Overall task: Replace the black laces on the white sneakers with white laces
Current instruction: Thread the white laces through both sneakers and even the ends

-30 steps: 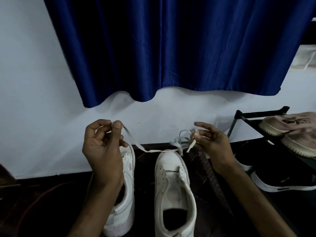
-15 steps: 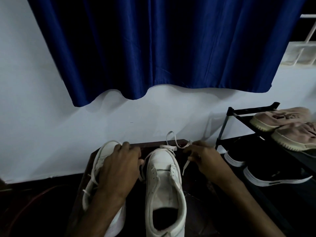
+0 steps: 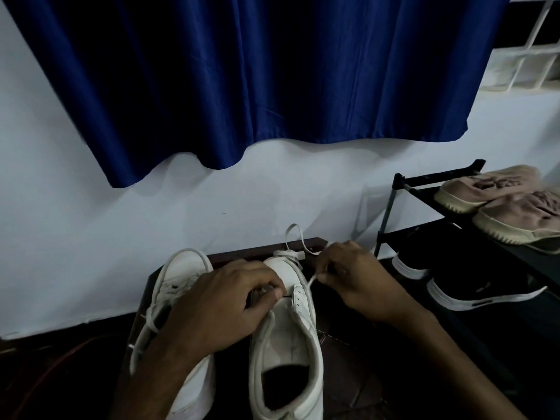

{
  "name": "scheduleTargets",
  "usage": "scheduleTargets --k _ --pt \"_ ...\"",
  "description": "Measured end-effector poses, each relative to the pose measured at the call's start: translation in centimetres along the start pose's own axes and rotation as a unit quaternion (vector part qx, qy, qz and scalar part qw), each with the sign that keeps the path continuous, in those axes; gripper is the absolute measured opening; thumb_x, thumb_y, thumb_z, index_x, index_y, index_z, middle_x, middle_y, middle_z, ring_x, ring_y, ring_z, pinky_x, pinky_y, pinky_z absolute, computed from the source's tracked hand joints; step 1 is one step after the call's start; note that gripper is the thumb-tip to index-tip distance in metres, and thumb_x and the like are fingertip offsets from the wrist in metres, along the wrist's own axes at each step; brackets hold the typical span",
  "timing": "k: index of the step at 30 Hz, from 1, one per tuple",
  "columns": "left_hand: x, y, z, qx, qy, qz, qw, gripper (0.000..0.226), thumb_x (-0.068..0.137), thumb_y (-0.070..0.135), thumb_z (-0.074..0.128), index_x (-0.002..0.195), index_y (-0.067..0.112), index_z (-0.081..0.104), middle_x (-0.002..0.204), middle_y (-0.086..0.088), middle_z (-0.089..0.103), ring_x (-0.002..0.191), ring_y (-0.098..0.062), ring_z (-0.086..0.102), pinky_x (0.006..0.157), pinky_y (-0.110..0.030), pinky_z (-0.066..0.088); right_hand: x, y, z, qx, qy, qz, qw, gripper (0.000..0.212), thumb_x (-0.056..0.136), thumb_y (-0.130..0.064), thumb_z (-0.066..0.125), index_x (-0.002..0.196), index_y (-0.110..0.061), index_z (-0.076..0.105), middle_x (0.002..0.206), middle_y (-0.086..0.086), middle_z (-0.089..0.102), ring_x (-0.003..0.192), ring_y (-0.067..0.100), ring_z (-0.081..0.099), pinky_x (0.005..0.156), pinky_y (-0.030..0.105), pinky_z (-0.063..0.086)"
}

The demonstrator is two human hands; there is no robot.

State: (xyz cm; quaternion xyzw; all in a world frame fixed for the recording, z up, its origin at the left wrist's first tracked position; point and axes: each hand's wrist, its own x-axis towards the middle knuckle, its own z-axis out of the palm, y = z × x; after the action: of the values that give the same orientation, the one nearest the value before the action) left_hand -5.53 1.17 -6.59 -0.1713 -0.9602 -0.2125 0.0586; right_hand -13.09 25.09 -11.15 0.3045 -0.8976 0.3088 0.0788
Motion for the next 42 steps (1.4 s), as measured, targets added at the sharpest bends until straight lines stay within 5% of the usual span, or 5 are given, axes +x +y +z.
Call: scheduleTargets --k 7,11,17,23,42 --pt "0.7 0.9 0.4 -0.036 -0.017 -0.040 0.998 0.022 0.081 0.054 0.054 0.096 0.044 0.067 0.100 0.023 0.052 0.088 0.007 0.051 0.070 -0.022 0.040 -0.2 -1.6 -0.6 0.215 0.028 0.077 0.973 0.004 0.086 -0.019 0.074 0.086 -0.022 0.076 0.079 -0.010 0.074 0.079 0.007 0.070 0.075 0.023 0.053" --pt "1.5 1.3 1.2 -0.064 0.018 -0.091 0.994 0.002 0.080 0.040 0.074 0.080 0.039 0.071 0.094 0.025 0.054 0.075 0.008 0.052 0.061 -0.021 0.032 -0.2 -2.0 -0.4 0.206 0.003 0.071 0.976 0.008 0.088 -0.023 0.072 0.082 -0.018 0.072 0.077 -0.002 0.071 0.073 0.013 0.067 0.066 0.022 0.051" --pt "1.8 1.2 1.8 -0.115 0.022 -0.102 0.988 0.013 0.077 0.025 0.078 0.074 0.037 0.074 0.080 0.030 0.057 0.064 0.010 0.051 0.061 -0.021 0.032 -0.4 -1.5 -0.4 0.206 -0.096 0.084 0.970 0.008 0.092 -0.019 0.066 0.088 -0.014 0.070 0.079 -0.001 0.069 0.068 -0.010 0.054 0.065 0.008 0.040" --pt "2.1 1.1 2.2 -0.120 0.035 -0.092 0.988 0.013 0.070 0.037 0.075 0.081 0.042 0.072 0.077 0.026 0.059 0.059 0.008 0.051 0.060 -0.026 0.035 -0.2 -1.1 -0.5 0.249 -0.126 0.084 0.957 0.014 0.093 -0.021 0.066 0.083 -0.011 0.069 0.073 -0.001 0.064 0.064 -0.002 0.051 0.063 0.015 0.042" --pt "2.4 3.3 2.8 0.022 -0.010 -0.099 0.995 0.007 0.094 0.023 0.059 0.089 0.027 0.063 0.096 0.011 0.049 0.095 -0.007 0.053 0.082 -0.026 0.041 0.5 -1.5 -0.1 0.294 -0.127 0.101 0.942 0.017 0.087 -0.028 0.073 0.084 -0.012 0.071 0.080 0.002 0.071 0.073 0.004 0.062 0.069 0.020 0.049"
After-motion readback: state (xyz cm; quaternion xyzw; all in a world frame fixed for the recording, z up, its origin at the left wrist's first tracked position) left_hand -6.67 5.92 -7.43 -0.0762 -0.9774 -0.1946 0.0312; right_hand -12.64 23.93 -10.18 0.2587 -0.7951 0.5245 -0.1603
